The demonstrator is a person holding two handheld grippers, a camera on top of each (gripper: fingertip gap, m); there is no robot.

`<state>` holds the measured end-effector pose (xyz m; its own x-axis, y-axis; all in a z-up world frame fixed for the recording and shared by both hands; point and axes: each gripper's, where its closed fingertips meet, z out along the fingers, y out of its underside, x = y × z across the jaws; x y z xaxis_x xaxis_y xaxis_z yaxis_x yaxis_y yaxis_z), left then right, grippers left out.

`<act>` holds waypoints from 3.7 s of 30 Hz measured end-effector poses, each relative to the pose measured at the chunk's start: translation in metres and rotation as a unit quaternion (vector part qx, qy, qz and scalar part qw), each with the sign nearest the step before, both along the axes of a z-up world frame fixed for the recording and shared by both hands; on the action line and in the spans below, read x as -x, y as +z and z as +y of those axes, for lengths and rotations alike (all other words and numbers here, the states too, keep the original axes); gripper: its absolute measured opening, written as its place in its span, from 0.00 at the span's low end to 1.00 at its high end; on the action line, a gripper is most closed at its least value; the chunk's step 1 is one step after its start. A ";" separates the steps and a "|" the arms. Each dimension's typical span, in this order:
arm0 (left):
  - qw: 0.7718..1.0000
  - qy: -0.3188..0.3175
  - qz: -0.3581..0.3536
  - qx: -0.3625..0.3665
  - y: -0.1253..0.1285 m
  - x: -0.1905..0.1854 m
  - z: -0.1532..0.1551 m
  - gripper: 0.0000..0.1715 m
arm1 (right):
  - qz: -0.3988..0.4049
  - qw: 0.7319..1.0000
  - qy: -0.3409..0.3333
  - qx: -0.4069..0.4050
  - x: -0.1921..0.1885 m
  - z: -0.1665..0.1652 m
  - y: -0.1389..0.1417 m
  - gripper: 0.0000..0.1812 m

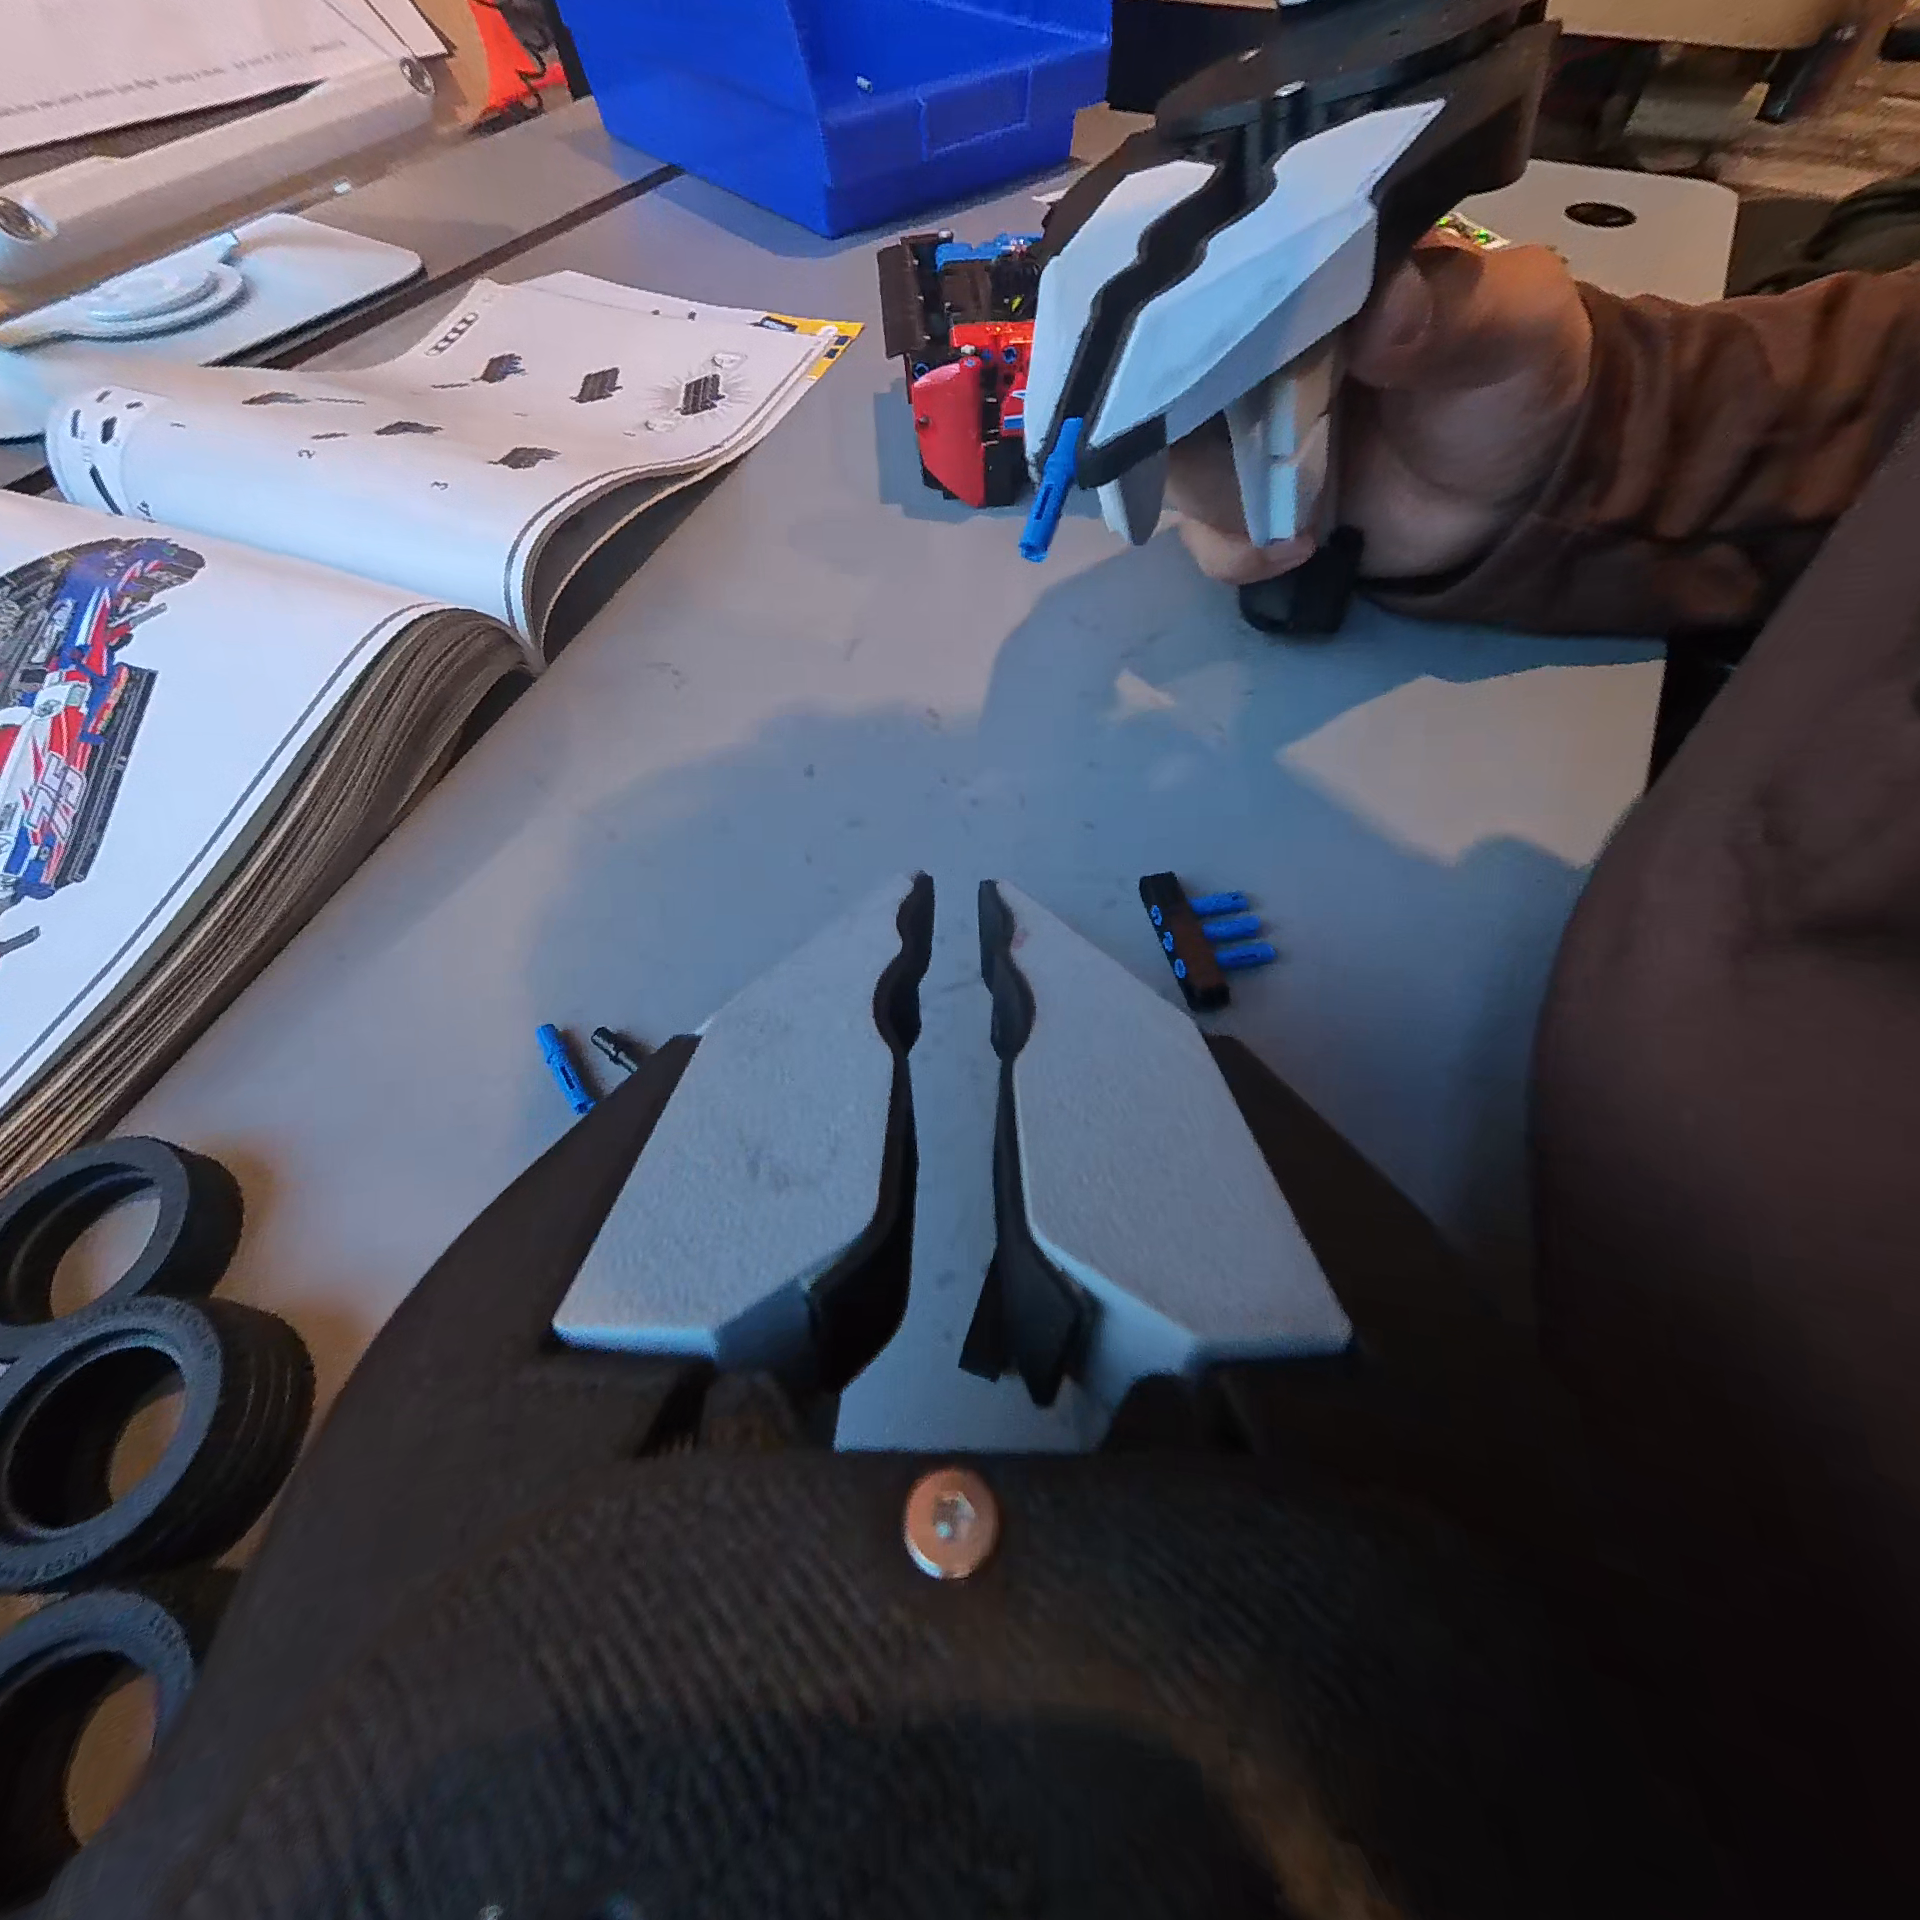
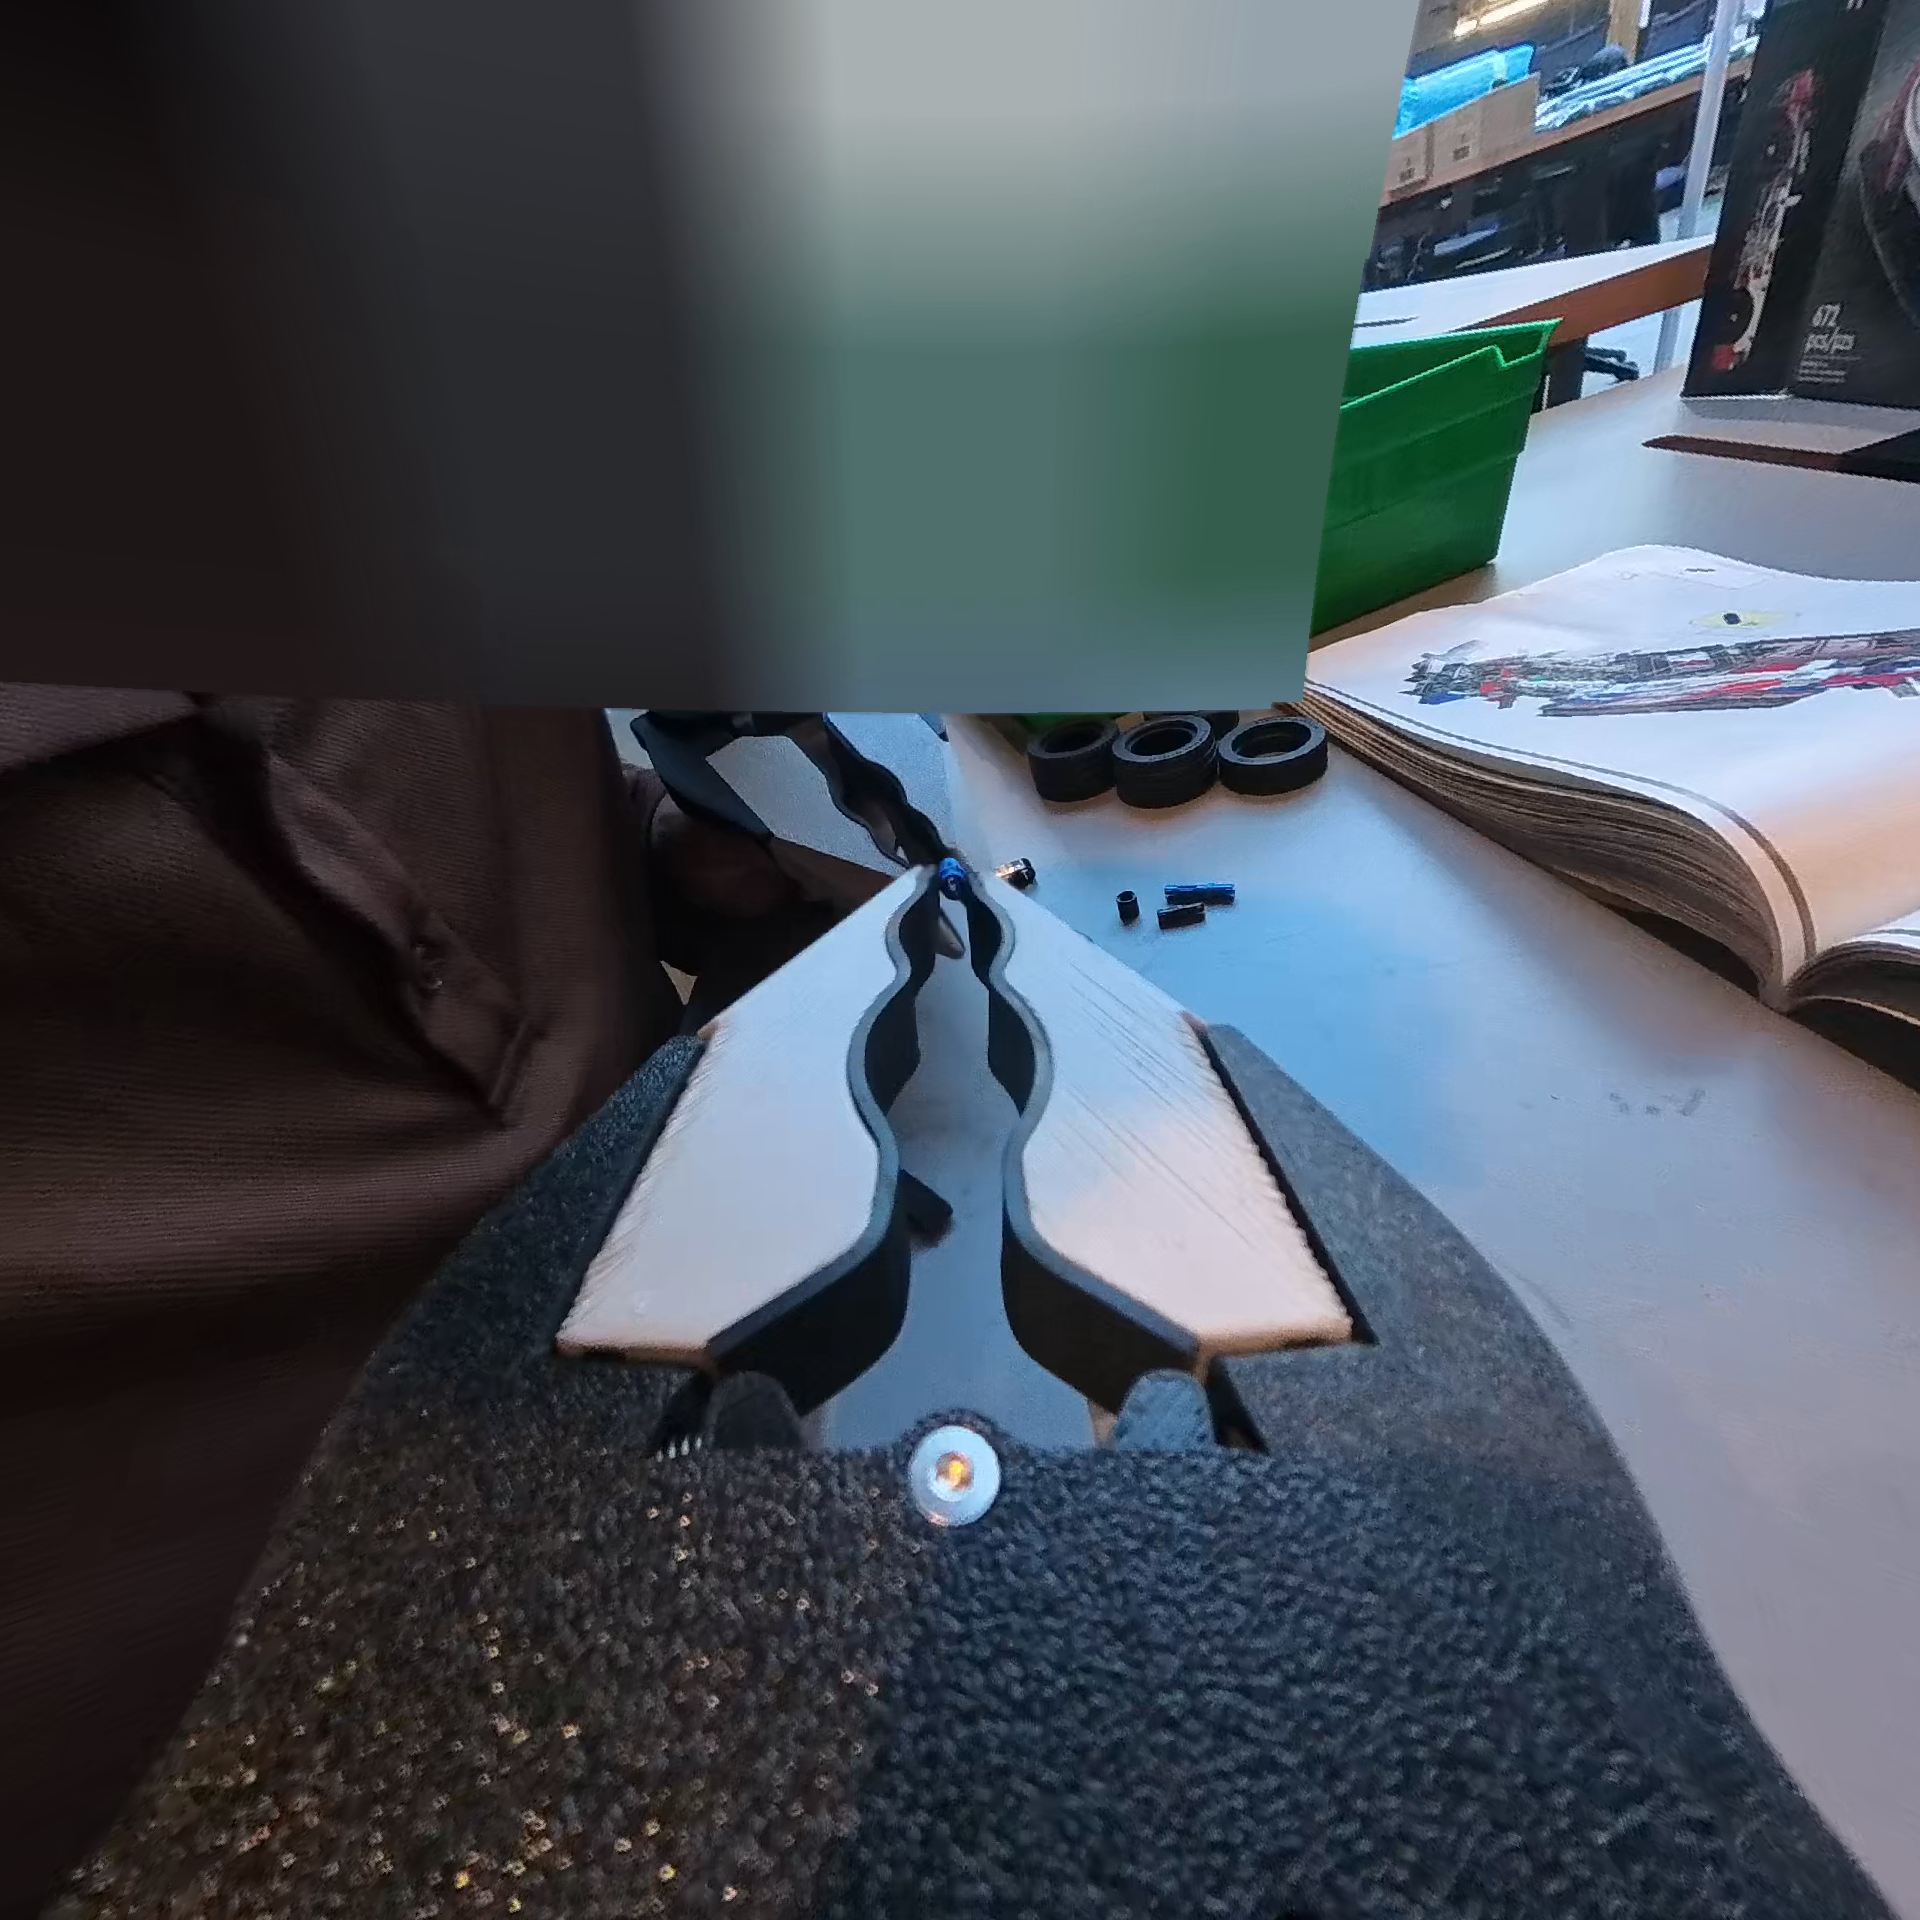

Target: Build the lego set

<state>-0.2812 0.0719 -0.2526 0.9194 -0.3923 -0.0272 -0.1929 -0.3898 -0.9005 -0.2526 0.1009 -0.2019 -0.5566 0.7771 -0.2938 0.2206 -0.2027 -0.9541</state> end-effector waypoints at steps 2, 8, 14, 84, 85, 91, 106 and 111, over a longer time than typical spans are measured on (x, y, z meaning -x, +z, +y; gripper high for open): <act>1.000 -0.001 0.000 0.002 -0.001 0.000 0.000 0.03 | 0.005 1.000 0.008 -0.002 -0.002 -0.002 0.001 0.02; 1.000 0.000 -0.003 -0.004 0.001 0.001 0.000 0.03 | 0.007 1.000 0.016 -0.011 -0.003 -0.007 0.000 0.02; 1.000 0.002 0.017 -0.021 0.004 -0.001 -0.002 0.03 | 0.018 1.000 0.020 -0.014 -0.006 -0.008 0.003 0.03; 0.995 -0.013 0.096 -0.031 -0.003 0.000 -0.019 0.00 | -0.337 0.904 0.091 -0.248 0.021 -0.028 -0.096 0.04; 0.995 -0.013 0.096 -0.030 -0.003 0.000 -0.019 0.00 | -0.330 0.906 0.090 -0.249 0.022 -0.029 -0.096 0.04; 0.995 -0.009 0.093 -0.037 -0.001 0.002 -0.019 0.00 | -0.323 0.906 0.087 -0.259 0.022 -0.031 -0.098 0.04; 0.996 -0.072 0.023 0.049 -0.014 0.022 -0.064 0.11 | -0.258 0.943 0.003 -0.212 0.001 -0.015 -0.070 0.06; 0.989 -0.069 0.092 0.090 -0.033 0.032 -0.071 0.10 | -0.222 0.960 -0.022 -0.171 -0.011 -0.012 -0.058 0.06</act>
<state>-0.3134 0.0005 -0.2861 0.8433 -0.5266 -0.1074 -0.4090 -0.4991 -0.7639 -0.2412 0.0888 -0.2602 -0.4009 0.8898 -0.2179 0.6185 0.0874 -0.7809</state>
